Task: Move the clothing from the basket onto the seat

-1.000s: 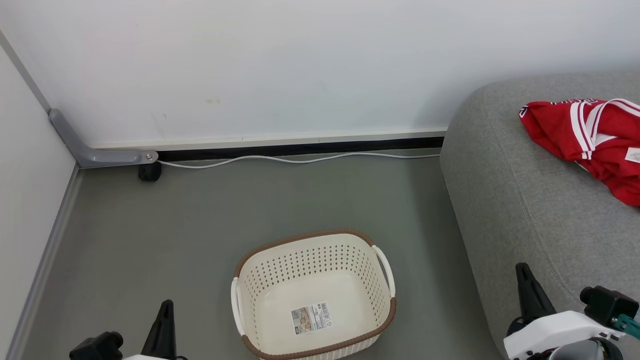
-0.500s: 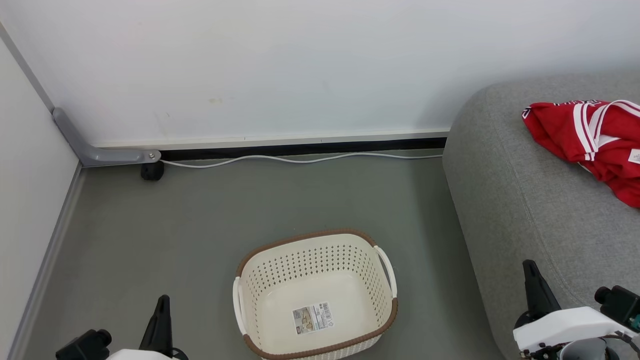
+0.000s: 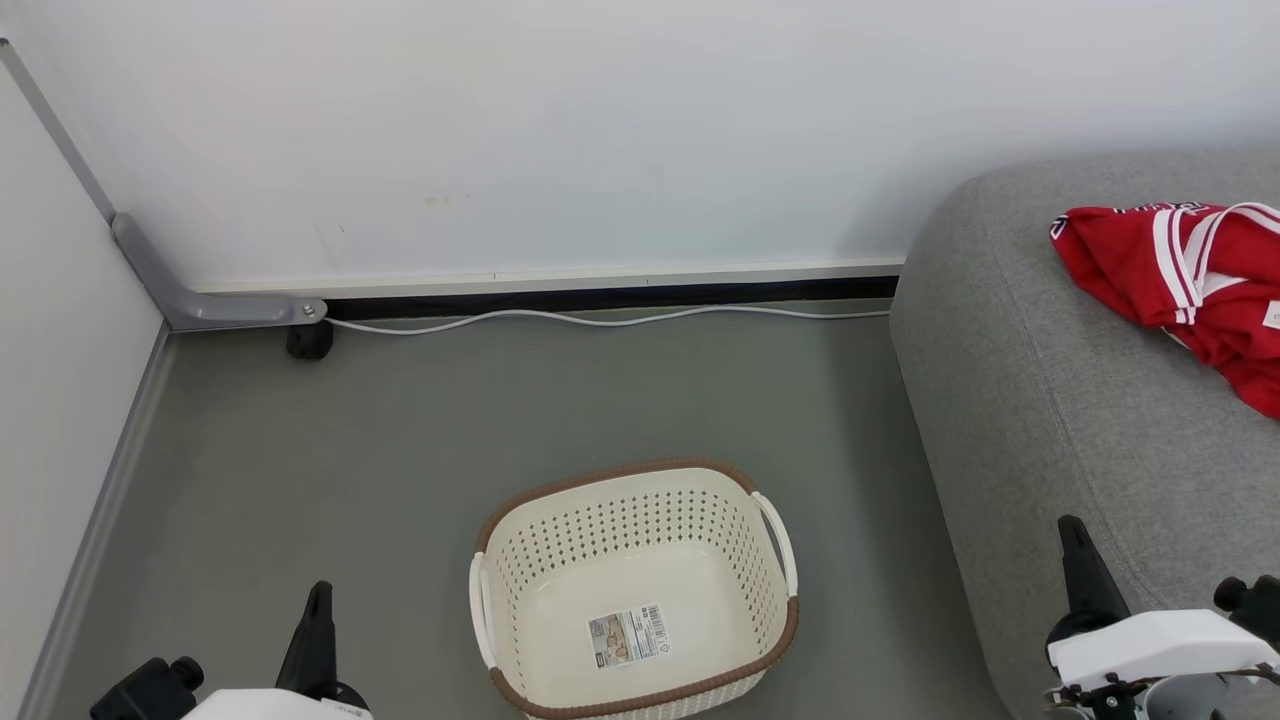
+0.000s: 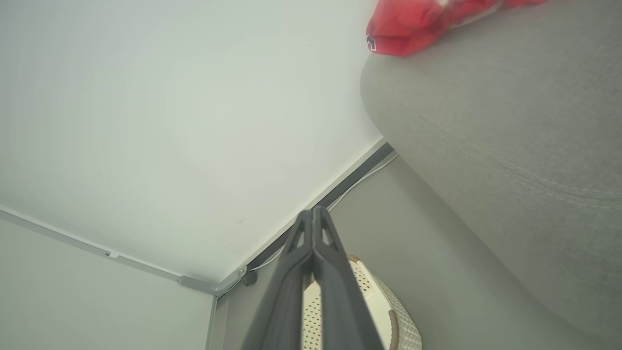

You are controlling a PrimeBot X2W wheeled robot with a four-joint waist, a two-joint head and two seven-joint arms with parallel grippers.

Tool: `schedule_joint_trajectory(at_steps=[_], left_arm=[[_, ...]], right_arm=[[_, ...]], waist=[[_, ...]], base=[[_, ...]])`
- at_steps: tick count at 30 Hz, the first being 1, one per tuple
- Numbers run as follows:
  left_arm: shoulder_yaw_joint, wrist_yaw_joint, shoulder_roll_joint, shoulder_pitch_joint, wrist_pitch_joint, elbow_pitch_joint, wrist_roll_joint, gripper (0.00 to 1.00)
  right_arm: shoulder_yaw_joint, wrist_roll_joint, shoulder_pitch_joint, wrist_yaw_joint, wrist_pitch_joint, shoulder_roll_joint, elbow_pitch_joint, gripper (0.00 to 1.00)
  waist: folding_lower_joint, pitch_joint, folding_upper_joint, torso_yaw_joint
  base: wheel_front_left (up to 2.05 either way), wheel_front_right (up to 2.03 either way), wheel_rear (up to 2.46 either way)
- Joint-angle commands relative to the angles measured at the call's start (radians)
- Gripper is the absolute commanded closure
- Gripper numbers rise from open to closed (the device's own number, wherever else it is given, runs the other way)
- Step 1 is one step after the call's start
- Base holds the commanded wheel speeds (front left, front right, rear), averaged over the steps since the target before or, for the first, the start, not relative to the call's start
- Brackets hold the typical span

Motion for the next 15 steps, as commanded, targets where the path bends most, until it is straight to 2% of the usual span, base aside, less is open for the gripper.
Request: schedule_joint_trajectory(at_steps=[1,15], left_arm=[[0.020,-0.012,0.016,-0.061,0.005,-0.032,-0.035,1.00],[0.031,-0.019,0.018,-0.078,0.046,-0.044,-0.201,1.00]], right_arm=[[0.004,0.032,-0.025,0.003,0.009,-0.011,-0.036,1.00],[-0.017,0.192,-0.023,0.003,0.050,-0.009,-0.059,1.00]], waist=[[-0.0001,0.000,-0.0001,0.001],[-0.0001,0.000,-0.0001,0.007]], base=[[0.00,0.00,0.00],[0.00,0.00,0.00]])
